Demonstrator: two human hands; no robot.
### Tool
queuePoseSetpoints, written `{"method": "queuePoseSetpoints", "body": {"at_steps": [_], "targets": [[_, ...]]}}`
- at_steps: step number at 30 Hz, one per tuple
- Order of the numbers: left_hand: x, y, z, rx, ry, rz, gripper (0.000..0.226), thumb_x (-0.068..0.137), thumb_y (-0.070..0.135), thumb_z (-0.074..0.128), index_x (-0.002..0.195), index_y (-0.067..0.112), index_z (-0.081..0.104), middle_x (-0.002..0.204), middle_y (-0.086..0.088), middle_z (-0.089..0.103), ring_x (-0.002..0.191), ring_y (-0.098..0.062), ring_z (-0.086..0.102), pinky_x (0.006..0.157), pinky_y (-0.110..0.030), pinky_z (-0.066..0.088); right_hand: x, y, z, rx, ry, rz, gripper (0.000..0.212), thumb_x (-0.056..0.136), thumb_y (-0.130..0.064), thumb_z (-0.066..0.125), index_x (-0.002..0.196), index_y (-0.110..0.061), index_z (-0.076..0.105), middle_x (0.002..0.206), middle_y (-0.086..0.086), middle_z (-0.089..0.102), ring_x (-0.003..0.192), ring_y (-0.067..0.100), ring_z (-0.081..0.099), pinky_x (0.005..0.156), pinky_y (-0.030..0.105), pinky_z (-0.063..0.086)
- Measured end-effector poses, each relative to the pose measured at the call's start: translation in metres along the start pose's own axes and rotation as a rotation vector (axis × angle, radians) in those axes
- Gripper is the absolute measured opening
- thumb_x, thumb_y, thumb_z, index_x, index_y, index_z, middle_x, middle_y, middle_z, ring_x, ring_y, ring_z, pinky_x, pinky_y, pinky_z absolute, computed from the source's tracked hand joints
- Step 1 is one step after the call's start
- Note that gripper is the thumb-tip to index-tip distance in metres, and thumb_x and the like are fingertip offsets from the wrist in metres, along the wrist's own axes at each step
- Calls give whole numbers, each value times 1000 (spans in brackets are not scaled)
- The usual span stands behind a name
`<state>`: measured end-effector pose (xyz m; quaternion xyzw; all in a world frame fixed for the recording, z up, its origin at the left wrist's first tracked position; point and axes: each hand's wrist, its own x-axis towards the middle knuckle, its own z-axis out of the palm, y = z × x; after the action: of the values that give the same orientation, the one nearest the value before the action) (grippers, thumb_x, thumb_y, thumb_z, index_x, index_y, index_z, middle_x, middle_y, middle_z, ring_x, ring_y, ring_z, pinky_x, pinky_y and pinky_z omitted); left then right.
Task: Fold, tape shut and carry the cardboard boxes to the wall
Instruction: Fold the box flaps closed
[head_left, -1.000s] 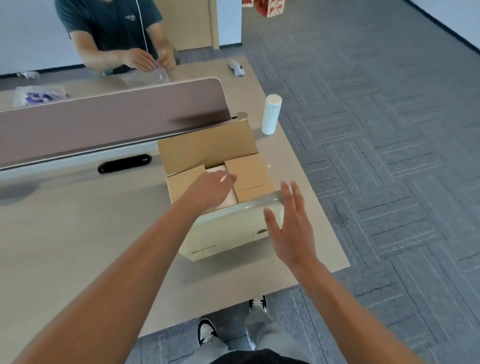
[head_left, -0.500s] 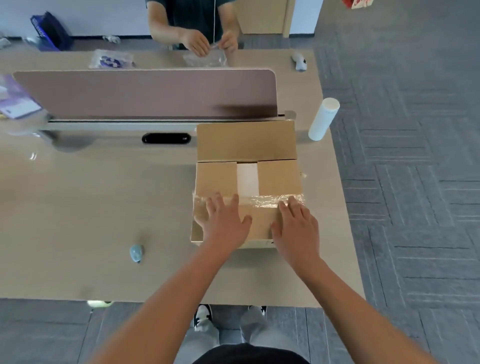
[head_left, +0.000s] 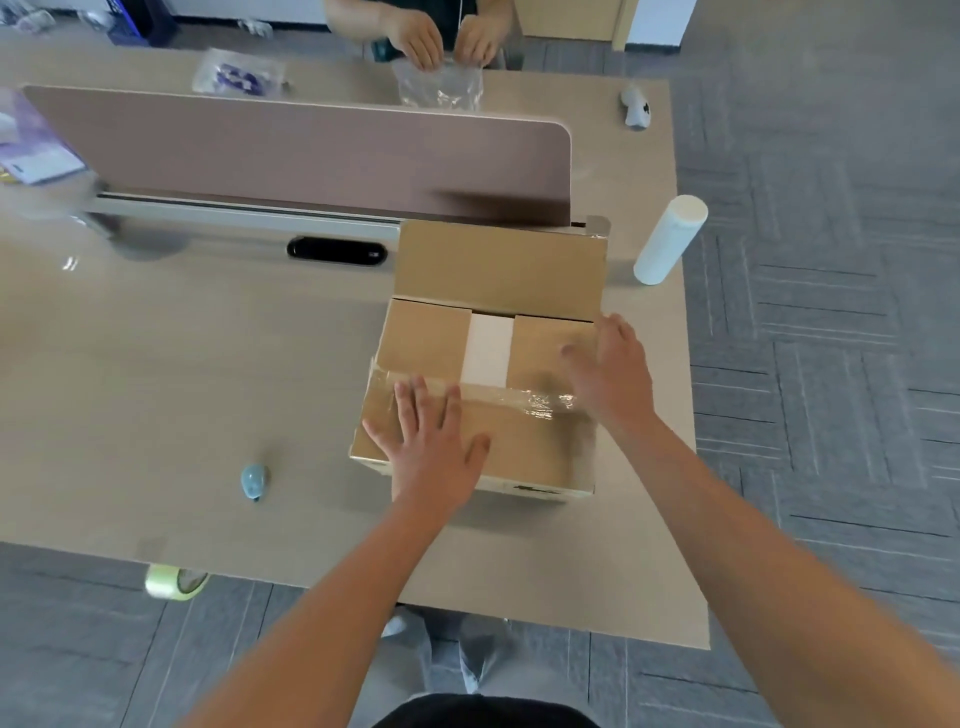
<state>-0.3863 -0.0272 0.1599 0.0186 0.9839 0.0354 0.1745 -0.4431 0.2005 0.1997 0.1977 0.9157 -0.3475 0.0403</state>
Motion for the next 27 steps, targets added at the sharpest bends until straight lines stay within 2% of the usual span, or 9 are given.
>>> {"method": "queuePoseSetpoints", "body": {"at_steps": [4,8,12,16,18,20,21,24,27], "targets": [[1,-1,0,-8,7,5,81,99,71,22,166,29,0,171,-14,-16,156,-36,-23,113,-81,1,35,-6,3,144,-14,54,93,87,-54,64,165,-29,19,168,3,30,153,26,31,123,48,31],[2,-2,0,-11,-1,6,82,99,72,20,165,30,-3,171,-12,-20,155,-35,-26,115,-80,1,53,-9,5,339,-25,98,105,90,-56,71,168,-27,7,164,-3,41,149,16,40,114,28,33],[3,-3,-4,-23,-17,13,82,99,73,21,165,31,-4,171,-10,-22,155,-34,-28,114,-79,-1,52,-8,-2,480,26,111,100,94,-66,62,168,-27,7,149,-7,58,145,15,45,112,29,33],[2,-3,-7,-53,-32,21,85,98,74,25,165,32,-3,171,-10,-22,155,-33,-27,114,-78,-2,42,-2,-12,581,76,118,85,98,-75,38,167,-29,18,156,-8,50,148,21,42,123,43,29],[3,-4,-9,-69,-41,23,86,97,75,29,165,32,-1,171,-9,-20,156,-32,-25,115,-78,0,29,3,-16,617,88,93,78,100,-75,27,164,-30,27,152,-2,56,142,21,49,115,37,36],[2,-4,-12,-71,-25,17,86,96,75,35,164,31,7,172,-11,-13,158,-32,-18,116,-77,3,10,8,-19,562,59,69,66,108,-64,21,161,-27,33,133,2,69,129,18,55,97,26,35],[1,-4,-13,-67,-1,10,85,95,75,38,163,29,16,172,-12,-4,159,-33,-11,116,-75,5,0,10,-19,496,36,44,64,110,-61,21,162,-26,33,134,3,68,127,16,55,96,26,34],[-6,-2,-14,-44,168,2,76,92,71,51,143,15,44,151,-13,36,145,-34,30,118,-66,19,-30,19,-6,145,44,-120,62,111,-53,28,161,-18,37,147,10,60,135,28,53,108,35,35],[-12,-3,-9,-77,264,5,78,90,66,57,144,12,41,146,-14,40,139,-36,36,118,-58,26,-51,30,26,-279,63,-267,65,104,-52,37,156,-13,43,157,10,50,154,32,30,125,46,22]]}}
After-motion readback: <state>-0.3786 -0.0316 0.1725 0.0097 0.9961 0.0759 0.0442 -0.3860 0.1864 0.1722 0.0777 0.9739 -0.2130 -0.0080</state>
